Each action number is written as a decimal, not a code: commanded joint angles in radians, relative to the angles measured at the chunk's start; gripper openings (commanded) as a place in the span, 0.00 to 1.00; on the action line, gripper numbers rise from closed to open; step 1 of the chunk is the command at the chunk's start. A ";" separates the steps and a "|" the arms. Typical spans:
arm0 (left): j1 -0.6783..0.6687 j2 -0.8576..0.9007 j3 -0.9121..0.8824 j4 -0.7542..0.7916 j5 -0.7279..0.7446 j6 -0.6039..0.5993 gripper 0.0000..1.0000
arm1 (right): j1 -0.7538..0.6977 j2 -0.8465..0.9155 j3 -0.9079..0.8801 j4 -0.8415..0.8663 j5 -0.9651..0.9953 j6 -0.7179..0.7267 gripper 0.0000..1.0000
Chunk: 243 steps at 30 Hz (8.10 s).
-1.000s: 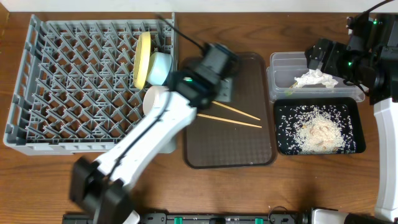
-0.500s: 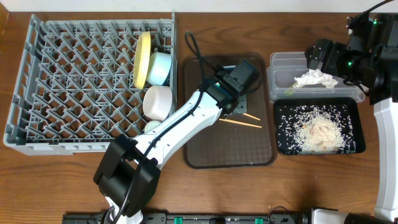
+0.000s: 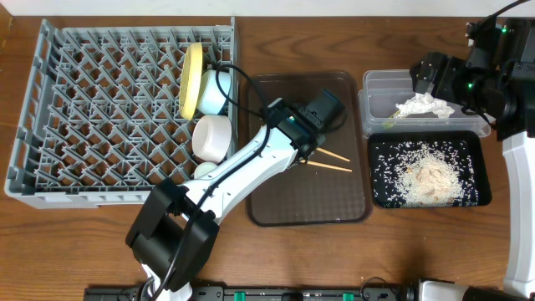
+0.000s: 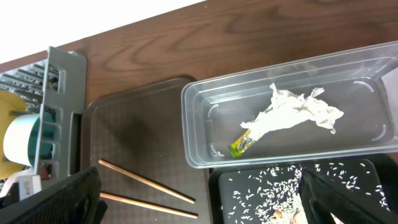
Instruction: Sort waste into correct bins and load items into the dishwasher
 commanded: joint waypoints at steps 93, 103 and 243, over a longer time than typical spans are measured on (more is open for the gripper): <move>0.044 0.230 -0.005 0.082 0.212 -0.101 0.38 | -0.003 0.003 0.002 -0.001 -0.004 0.008 0.99; 0.047 0.217 -0.005 0.248 0.245 -0.043 0.38 | -0.003 0.003 0.002 -0.001 -0.004 0.008 0.99; 0.101 0.438 0.360 -0.080 0.272 2.105 0.51 | -0.003 0.003 0.002 -0.001 -0.004 0.008 0.99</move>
